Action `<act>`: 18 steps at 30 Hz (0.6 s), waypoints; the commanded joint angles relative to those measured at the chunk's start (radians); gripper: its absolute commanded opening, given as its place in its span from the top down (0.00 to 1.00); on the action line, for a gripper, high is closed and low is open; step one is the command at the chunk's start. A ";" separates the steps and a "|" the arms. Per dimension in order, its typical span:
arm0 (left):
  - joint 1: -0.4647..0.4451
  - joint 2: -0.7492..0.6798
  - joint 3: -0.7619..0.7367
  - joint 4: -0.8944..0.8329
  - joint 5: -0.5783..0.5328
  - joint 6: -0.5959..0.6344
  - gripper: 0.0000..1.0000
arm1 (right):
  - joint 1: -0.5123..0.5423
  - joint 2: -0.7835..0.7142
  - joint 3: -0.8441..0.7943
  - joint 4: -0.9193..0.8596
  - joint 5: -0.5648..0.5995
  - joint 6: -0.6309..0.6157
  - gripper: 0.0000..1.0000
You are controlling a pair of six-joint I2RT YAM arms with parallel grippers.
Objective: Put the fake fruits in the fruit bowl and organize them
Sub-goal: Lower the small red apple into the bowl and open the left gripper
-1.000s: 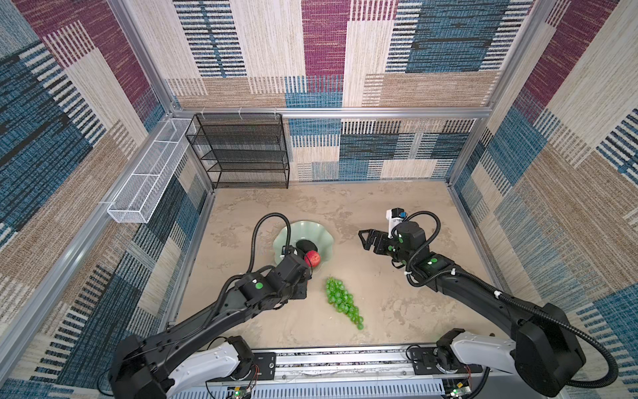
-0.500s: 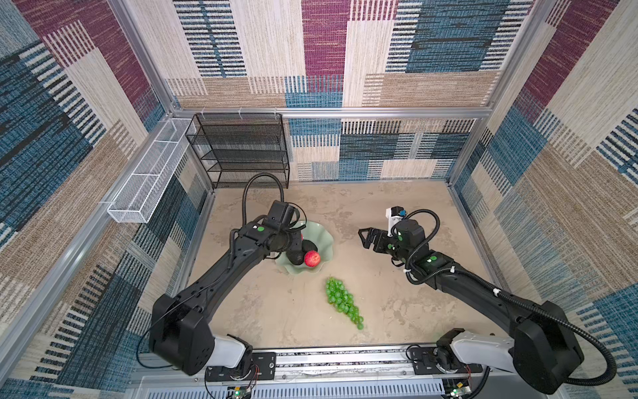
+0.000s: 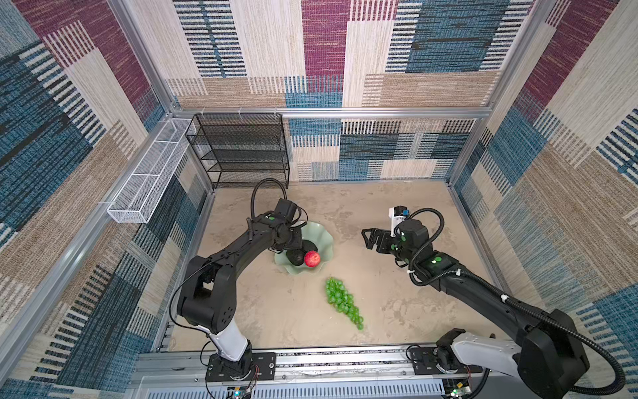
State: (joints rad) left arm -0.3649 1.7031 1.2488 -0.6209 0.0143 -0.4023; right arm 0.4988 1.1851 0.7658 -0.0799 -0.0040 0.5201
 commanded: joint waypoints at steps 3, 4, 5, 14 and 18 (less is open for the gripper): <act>0.005 0.040 0.011 -0.007 0.004 -0.034 0.52 | -0.002 0.005 0.030 -0.015 0.013 -0.038 0.00; 0.006 0.045 0.010 -0.005 0.008 -0.034 0.50 | -0.002 0.005 0.035 -0.018 0.012 -0.041 0.00; 0.008 0.047 0.011 -0.005 0.009 -0.036 0.47 | -0.002 0.005 0.035 -0.020 0.013 -0.042 0.00; 0.023 -0.003 0.029 -0.013 0.015 -0.027 0.32 | 0.000 0.039 0.032 -0.058 -0.095 -0.098 0.01; 0.040 -0.083 0.030 0.005 0.013 -0.024 0.30 | 0.057 0.021 -0.016 -0.054 -0.138 -0.127 0.03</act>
State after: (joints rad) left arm -0.3340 1.6604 1.2716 -0.6189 0.0315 -0.4232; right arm 0.5278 1.2182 0.7677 -0.1318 -0.0891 0.4301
